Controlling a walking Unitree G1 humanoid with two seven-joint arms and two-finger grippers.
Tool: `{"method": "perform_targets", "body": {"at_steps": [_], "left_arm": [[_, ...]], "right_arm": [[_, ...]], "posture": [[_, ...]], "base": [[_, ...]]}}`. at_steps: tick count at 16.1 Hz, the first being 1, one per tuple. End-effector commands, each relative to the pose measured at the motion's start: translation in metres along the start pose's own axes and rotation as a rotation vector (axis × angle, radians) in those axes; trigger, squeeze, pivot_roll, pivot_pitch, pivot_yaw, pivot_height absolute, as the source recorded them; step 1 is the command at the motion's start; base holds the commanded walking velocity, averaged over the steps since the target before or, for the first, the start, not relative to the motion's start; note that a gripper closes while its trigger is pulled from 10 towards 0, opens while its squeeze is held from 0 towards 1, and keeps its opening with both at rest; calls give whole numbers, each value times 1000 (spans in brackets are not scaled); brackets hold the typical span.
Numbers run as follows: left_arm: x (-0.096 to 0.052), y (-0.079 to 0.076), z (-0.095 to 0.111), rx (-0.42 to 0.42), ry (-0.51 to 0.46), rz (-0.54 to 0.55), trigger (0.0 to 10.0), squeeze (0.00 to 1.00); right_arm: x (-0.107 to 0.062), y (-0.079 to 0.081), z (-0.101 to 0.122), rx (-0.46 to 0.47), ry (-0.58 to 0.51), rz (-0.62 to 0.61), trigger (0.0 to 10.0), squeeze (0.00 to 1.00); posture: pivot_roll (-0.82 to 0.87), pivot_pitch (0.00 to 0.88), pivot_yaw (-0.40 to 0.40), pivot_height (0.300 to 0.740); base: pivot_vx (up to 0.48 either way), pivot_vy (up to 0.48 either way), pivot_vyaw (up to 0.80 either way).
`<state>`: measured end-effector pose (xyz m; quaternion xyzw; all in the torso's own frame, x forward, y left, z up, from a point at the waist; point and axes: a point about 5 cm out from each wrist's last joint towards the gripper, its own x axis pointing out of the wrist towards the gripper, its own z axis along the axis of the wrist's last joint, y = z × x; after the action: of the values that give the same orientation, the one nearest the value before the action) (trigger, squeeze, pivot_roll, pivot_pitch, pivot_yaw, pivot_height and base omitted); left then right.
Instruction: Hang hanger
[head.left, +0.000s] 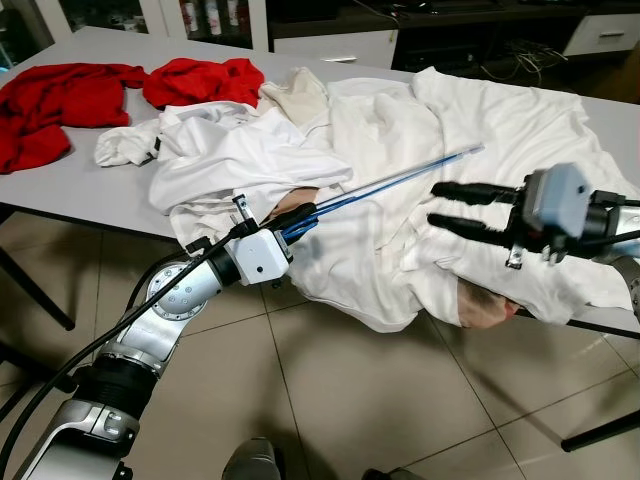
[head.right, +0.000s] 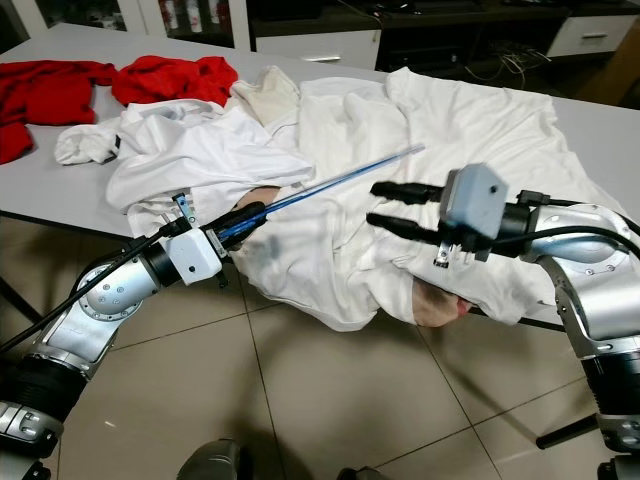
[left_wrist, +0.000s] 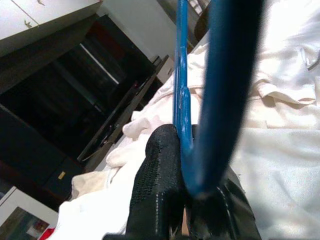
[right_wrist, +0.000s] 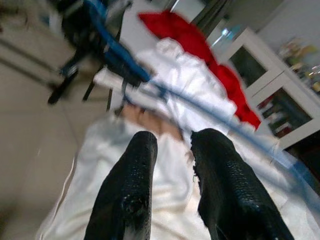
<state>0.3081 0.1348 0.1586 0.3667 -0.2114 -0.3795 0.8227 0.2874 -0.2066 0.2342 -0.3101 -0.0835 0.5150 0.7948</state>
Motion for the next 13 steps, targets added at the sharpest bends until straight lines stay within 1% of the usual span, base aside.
{"method": "perform_targets", "body": {"at_steps": [1,3,4,6,7,9,10,11,12,13], "left_arm": [[1,1,-2,9,11,-4,0,0],[-3,4,-7,-53,42,43,0,0],[-5,9,-9,-77,56,70,0,0],[-7,21,-10,-134,65,123,0,0],[-8,30,-7,-146,58,149,1216,0],[-7,34,-7,-119,69,138,3804,0],[-6,35,-7,-114,74,136,5451,0],[-5,36,-6,-118,77,131,9647,0],[-5,36,-5,-126,78,121,10000,0],[-6,36,-3,-134,85,86,10000,0]], "right_arm": [[-6,-2,-2,1,31,-9,10000,0],[-12,-4,-3,71,31,-32,10000,0],[-13,0,-7,100,30,-41,10000,0],[-6,13,-14,157,18,-65,10000,0],[3,21,-18,195,4,-84,10000,0],[15,30,-23,262,-30,-120,10000,0],[22,35,-24,278,-37,-120,10000,0],[27,39,-27,291,-40,-127,10000,0],[31,42,-29,302,-42,-137,10000,0],[36,44,-31,312,-43,-143,10000,0]], "posture": [[186,27,3,740],[186,26,4,740],[187,27,3,740],[186,26,5,740],[184,27,7,740],[183,25,9,740],[181,25,10,740],[181,25,10,740],[181,25,10,740],[181,25,10,740]], "base": [[0,0,0],[0,0,0],[0,0,0],[0,0,0],[0,0,0],[0,0,0],[0,0,0],[0,0,0],[0,0,0],[0,0,0]]}}
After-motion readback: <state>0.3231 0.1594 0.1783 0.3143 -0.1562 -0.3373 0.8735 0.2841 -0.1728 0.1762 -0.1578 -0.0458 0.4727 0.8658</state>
